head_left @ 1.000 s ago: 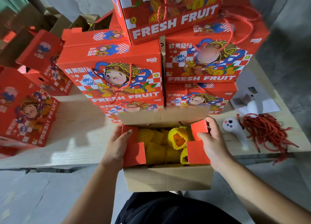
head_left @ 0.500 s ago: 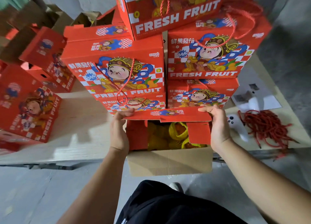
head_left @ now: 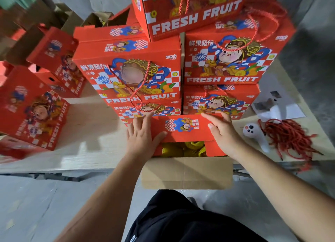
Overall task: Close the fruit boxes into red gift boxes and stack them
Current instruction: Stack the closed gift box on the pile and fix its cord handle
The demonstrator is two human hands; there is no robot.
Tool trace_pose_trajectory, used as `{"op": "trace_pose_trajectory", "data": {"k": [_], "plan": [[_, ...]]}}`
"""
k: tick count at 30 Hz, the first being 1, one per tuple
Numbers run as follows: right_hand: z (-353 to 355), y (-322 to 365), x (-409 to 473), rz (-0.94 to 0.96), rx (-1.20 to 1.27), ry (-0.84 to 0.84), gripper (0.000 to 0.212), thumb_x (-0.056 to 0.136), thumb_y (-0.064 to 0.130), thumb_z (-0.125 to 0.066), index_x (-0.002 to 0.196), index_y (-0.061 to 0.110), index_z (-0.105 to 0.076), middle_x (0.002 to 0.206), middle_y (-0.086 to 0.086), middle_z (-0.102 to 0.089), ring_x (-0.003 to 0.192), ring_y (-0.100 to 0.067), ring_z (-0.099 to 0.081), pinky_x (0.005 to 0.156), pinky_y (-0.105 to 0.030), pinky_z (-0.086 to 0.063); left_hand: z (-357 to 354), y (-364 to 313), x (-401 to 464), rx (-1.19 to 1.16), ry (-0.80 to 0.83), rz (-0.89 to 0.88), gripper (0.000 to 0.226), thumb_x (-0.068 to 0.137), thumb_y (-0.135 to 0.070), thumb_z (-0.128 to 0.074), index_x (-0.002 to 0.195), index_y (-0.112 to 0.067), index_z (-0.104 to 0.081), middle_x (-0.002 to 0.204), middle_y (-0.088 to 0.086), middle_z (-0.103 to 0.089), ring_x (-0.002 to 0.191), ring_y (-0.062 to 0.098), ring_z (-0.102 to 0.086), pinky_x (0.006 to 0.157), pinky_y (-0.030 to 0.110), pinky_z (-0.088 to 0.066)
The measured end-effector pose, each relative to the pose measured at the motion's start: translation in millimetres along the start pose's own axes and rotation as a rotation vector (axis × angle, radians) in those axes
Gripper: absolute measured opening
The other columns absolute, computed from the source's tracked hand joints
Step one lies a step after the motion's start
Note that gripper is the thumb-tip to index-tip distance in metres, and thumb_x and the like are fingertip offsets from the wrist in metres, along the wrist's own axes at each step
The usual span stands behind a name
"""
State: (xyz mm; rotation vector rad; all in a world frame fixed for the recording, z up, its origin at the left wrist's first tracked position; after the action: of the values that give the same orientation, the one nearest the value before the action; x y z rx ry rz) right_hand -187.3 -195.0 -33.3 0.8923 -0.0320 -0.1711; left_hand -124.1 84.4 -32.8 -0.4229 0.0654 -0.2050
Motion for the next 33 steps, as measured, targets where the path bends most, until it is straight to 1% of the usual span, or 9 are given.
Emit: {"op": "trace_pose_trajectory", "data": {"k": [4, 11, 16, 18, 22, 25, 27, 29, 33], "plan": [[6.7, -5.9, -25.1, 0.101, 0.018, 0.086, 0.044, 0.108, 0.022, -0.050, 0.150, 0.034, -0.052, 0.167, 0.018, -0.004, 0.149, 0.016, -0.001, 0.115, -0.007, -0.015, -4.4, 5.0, 1.1, -0.028, 0.082, -0.025, 0.085, 0.086, -0.082, -0.036, 0.162, -0.045, -0.022, 0.167, -0.004, -0.019, 0.150, 0.032, -0.024, 0.120, 0.053, -0.028], [29.0, -46.3, -101.9, 0.331, -0.230, 0.268, 0.082, 0.095, 0.001, -0.058, 0.163, 0.035, -0.027, 0.174, 0.012, -0.007, 0.156, -0.008, -0.022, 0.104, -0.012, -0.042, -5.9, 7.6, 7.0, -0.232, 0.121, 0.011, 0.075, 0.092, -0.060, -0.066, 0.157, -0.040, -0.033, 0.161, -0.004, -0.022, 0.145, 0.033, -0.028, 0.119, 0.049, -0.029], [23.4, -26.3, -92.9, 0.285, -0.070, 0.171, 0.060, 0.090, 0.055, -0.070, 0.143, 0.032, -0.055, 0.168, 0.014, -0.018, 0.154, -0.002, -0.023, 0.116, -0.013, -0.026, -3.0, 10.6, 14.5, -0.402, 0.179, 0.074, 0.068, 0.091, -0.037, -0.079, 0.148, -0.044, -0.044, 0.156, -0.001, -0.026, 0.141, 0.026, -0.032, 0.120, 0.046, -0.035], [23.0, -20.4, -87.1, 0.268, -0.031, 0.141, 0.039, 0.095, 0.038, -0.059, 0.133, 0.034, -0.064, 0.164, 0.015, -0.024, 0.149, 0.000, -0.029, 0.109, -0.003, -0.024, -1.8, 13.5, 15.8, -0.526, 0.257, 0.122, 0.065, 0.092, -0.029, -0.080, 0.145, -0.046, -0.046, 0.154, -0.003, -0.025, 0.139, 0.025, -0.035, 0.115, 0.047, -0.043], [20.9, -45.2, -102.0, 0.352, -0.251, 0.242, 0.085, 0.085, -0.007, -0.059, 0.157, 0.033, -0.040, 0.173, 0.011, -0.009, 0.156, -0.005, -0.019, 0.112, -0.009, -0.027, -0.5, 12.4, 13.6, -0.602, 0.320, 0.163, 0.064, 0.095, -0.025, -0.076, 0.145, -0.050, -0.044, 0.153, -0.005, -0.025, 0.134, 0.024, -0.037, 0.105, 0.044, -0.051], [24.0, -53.7, -105.8, 0.359, -0.249, 0.230, 0.091, 0.082, 0.010, -0.085, 0.157, 0.034, -0.040, 0.173, 0.012, -0.010, 0.155, -0.004, -0.022, 0.113, -0.017, -0.034, 0.6, 8.1, 10.7, -0.589, 0.277, 0.149, 0.063, 0.095, -0.023, -0.076, 0.145, -0.047, -0.046, 0.152, -0.004, -0.026, 0.133, 0.023, -0.037, 0.107, 0.043, -0.048], [25.1, -41.6, -99.4, 0.320, -0.015, 0.103, 0.054, 0.091, 0.039, -0.076, 0.139, 0.021, -0.061, 0.161, 0.019, -0.030, 0.146, -0.003, -0.038, 0.112, -0.026, -0.040, 0.3, 9.4, 8.3, -0.694, 0.327, 0.176, 0.062, 0.096, -0.014, -0.073, 0.145, -0.045, -0.049, 0.152, -0.002, -0.027, 0.136, 0.026, -0.039, 0.108, 0.046, -0.049], [27.4, -32.3, -87.2, 0.197, 0.183, -0.102, 0.057, 0.098, 0.057, -0.058, 0.120, 0.004, -0.067, 0.134, 0.024, -0.050, 0.124, 0.002, -0.053, 0.102, -0.042, -0.047, -1.7, 12.9, 5.4, -0.929, 0.436, 0.217, 0.062, 0.097, -0.002, -0.067, 0.144, -0.040, -0.053, 0.153, 0.008, -0.032, 0.137, 0.036, -0.046, 0.105, 0.052, -0.053], [27.2, -11.6, -70.5, 0.125, 0.094, -0.359, 0.051, 0.104, 0.034, -0.056, 0.149, 0.014, -0.043, 0.140, -0.007, -0.049, 0.131, -0.026, -0.049, 0.112, -0.047, -0.041, -1.3, 15.3, 1.2, -1.321, 0.449, 0.325, 0.050, 0.092, -0.011, -0.063, 0.141, -0.019, -0.059, 0.145, 0.014, -0.059, 0.113, 0.030, -0.069, 0.089, 0.042, -0.062]]}}
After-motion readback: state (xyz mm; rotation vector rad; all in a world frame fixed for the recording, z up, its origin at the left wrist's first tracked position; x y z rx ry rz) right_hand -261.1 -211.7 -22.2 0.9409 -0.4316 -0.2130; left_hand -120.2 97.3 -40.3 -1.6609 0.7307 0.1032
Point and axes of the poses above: each hand's wrist, its own x-axis towards the middle knuckle, its own z-axis out of the back of the hand, y = z × x, the point moved 7 cm from there along x, towards the middle knuckle
